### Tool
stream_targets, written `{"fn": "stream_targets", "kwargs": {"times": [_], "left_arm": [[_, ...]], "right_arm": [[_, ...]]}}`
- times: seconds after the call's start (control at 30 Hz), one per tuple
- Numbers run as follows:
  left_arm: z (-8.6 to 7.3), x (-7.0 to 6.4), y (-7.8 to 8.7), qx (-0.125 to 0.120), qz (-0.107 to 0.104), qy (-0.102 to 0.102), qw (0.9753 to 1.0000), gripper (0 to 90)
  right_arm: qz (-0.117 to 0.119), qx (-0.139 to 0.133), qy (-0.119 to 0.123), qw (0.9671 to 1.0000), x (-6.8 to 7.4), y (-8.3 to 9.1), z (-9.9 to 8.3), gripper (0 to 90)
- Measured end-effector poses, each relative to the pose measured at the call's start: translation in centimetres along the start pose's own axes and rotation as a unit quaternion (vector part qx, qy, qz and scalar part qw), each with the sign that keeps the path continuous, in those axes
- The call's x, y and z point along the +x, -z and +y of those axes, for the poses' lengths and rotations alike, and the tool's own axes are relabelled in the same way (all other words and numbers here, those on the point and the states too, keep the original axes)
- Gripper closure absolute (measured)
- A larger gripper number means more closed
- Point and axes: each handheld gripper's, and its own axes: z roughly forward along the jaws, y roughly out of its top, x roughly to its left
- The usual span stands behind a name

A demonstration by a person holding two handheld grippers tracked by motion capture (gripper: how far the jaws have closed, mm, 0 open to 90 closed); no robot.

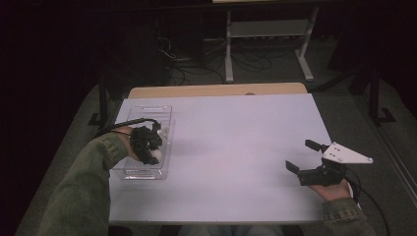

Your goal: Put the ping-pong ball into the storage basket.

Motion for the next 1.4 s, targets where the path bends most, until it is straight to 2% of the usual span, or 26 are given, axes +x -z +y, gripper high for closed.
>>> {"fn": "stream_targets", "kwargs": {"times": [0.47, 0.8, 1.4], "left_arm": [[0.0, 0.2, -0.7, 0.004, -0.003, -0.004, 1.0, 50.7], [0.0, 0.3, -1.8, 0.009, -0.013, -0.002, 0.9999, 50.7], [-0.4, 0.5, -3.2, 0.006, -0.019, 0.011, 0.9997, 50.6]], "right_arm": [[0.0, 0.004, 0.0, 1.0, 0.0, -0.1, 0.0, 0.0], [0.0, 0.007, 0.003, 1.0, 0.1, 0.0, -0.1, 0.0], [0.0, 0.009, 0.005, 1.0, 0.1, -0.1, -0.1, 0.0]]}}
